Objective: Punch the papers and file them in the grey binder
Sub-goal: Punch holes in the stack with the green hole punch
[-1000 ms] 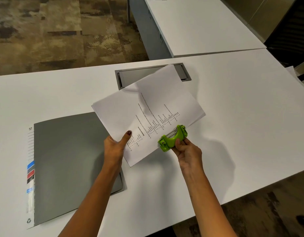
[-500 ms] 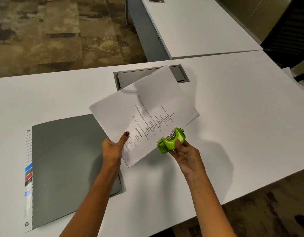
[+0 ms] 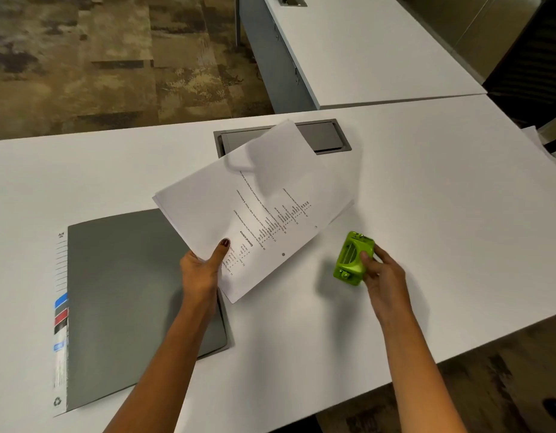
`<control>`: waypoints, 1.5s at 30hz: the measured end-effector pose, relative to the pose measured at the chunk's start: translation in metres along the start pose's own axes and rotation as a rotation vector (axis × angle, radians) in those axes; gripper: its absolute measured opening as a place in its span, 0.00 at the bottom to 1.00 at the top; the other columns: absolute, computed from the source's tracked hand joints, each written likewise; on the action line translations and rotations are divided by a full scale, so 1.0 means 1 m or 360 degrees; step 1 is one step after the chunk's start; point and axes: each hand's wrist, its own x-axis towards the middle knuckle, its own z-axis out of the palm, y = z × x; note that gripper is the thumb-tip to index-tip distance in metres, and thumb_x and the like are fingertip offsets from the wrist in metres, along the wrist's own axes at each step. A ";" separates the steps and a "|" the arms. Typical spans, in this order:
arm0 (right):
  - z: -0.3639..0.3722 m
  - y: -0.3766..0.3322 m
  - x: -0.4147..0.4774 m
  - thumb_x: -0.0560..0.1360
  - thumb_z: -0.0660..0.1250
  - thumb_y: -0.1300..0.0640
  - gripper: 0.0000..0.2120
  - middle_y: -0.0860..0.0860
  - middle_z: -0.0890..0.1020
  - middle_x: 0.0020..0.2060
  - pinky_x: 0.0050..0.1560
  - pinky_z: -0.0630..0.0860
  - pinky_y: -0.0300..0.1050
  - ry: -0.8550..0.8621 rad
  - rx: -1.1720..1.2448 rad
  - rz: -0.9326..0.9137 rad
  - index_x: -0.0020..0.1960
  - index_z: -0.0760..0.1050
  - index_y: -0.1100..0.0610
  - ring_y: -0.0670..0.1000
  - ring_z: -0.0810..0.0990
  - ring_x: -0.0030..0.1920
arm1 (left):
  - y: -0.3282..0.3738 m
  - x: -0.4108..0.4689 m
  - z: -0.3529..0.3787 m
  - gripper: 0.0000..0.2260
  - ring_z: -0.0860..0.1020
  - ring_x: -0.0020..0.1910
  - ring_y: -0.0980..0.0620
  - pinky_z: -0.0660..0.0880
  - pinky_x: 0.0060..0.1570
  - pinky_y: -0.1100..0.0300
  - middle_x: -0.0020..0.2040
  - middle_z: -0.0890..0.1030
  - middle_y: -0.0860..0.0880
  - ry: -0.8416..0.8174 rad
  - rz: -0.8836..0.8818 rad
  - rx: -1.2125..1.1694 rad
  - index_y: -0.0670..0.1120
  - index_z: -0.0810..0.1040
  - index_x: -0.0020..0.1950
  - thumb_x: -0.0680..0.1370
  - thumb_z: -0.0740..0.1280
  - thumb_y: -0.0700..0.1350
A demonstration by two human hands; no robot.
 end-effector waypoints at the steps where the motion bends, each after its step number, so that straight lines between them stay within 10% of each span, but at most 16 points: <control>1: -0.004 -0.003 0.008 0.73 0.65 0.71 0.18 0.57 0.81 0.49 0.39 0.81 0.41 0.0026 -0.0084 -0.0045 0.62 0.74 0.61 0.51 0.83 0.42 | 0.000 0.000 0.000 0.14 0.82 0.52 0.51 0.78 0.52 0.58 0.55 0.82 0.48 0.0005 -0.0007 -0.0008 0.40 0.77 0.61 0.75 0.68 0.36; 18: -0.019 -0.040 0.110 0.72 0.70 0.62 0.14 0.58 0.82 0.55 0.54 0.72 0.43 0.0412 -0.1211 -0.0332 0.58 0.80 0.60 0.57 0.78 0.58 | -0.006 0.005 -0.006 0.12 0.83 0.45 0.55 0.80 0.49 0.60 0.48 0.84 0.54 0.0088 -0.0074 0.0028 0.42 0.77 0.58 0.75 0.68 0.36; 36: -0.020 -0.014 0.122 0.75 0.66 0.62 0.14 0.58 0.81 0.56 0.63 0.71 0.44 0.0504 -0.1404 -0.0461 0.61 0.78 0.60 0.56 0.78 0.58 | -0.003 0.013 -0.010 0.14 0.82 0.49 0.53 0.79 0.51 0.60 0.49 0.84 0.55 0.0133 -0.0114 0.0017 0.43 0.77 0.60 0.75 0.69 0.38; 45: 0.024 -0.024 0.072 0.73 0.66 0.67 0.15 0.56 0.79 0.54 0.51 0.72 0.28 0.0226 -0.1537 -0.1421 0.59 0.77 0.59 0.51 0.78 0.52 | 0.000 0.007 -0.006 0.09 0.83 0.43 0.57 0.79 0.42 0.65 0.43 0.85 0.58 0.0111 -0.0078 0.0151 0.47 0.79 0.54 0.75 0.69 0.39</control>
